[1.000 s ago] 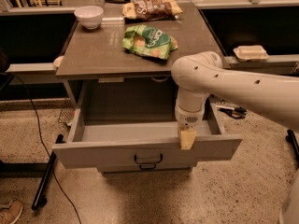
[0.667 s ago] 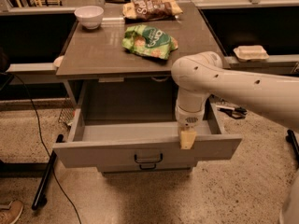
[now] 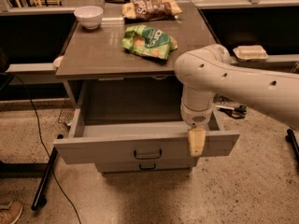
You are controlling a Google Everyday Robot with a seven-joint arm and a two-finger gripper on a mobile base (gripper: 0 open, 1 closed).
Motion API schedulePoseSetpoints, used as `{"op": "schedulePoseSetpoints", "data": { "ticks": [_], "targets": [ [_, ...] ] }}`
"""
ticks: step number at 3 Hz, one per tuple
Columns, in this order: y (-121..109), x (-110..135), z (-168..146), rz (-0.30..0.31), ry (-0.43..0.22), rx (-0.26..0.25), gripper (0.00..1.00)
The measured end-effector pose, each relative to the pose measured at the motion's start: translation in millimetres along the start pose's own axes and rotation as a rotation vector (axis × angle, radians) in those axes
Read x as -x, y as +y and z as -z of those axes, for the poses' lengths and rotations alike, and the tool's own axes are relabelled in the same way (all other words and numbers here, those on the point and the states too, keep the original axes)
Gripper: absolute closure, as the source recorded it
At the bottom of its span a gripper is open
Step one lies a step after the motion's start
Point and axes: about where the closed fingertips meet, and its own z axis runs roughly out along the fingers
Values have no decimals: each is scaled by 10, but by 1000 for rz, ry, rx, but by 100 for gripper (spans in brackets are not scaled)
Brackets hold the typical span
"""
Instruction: Open top drawer
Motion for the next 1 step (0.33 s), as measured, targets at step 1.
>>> {"op": "schedulePoseSetpoints", "data": {
  "ticks": [1],
  "targets": [
    [154,-191,323,-36,19,-67,0]
  ]
}}
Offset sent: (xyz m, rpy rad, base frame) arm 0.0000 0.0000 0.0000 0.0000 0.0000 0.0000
